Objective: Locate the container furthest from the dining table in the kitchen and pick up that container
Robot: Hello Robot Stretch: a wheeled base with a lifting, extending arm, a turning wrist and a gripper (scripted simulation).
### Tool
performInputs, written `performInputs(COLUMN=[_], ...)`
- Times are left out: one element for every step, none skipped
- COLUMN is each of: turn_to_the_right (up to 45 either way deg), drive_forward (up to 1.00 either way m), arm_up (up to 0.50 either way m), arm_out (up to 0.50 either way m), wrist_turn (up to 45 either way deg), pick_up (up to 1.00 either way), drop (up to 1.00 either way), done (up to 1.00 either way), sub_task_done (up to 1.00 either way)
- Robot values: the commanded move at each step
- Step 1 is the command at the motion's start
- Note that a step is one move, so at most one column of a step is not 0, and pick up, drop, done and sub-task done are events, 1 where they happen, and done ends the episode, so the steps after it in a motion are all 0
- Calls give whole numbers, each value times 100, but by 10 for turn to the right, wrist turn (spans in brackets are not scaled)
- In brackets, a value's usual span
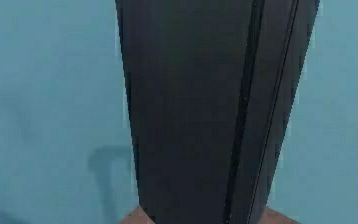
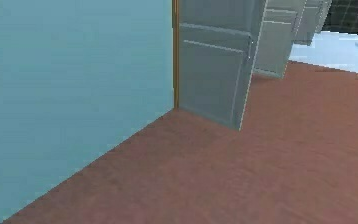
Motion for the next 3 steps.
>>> performInputs(turn_to_the_right=[-450,-60,0], drive_forward=[0,0,60], arm_up=[0,0,0], arm_out=[0,0,0], wrist_turn=[0,0,0], pick_up=[0,0,0], drop=[0,0,0], done=[0,0,0], sub_task_done=[0,0,0])
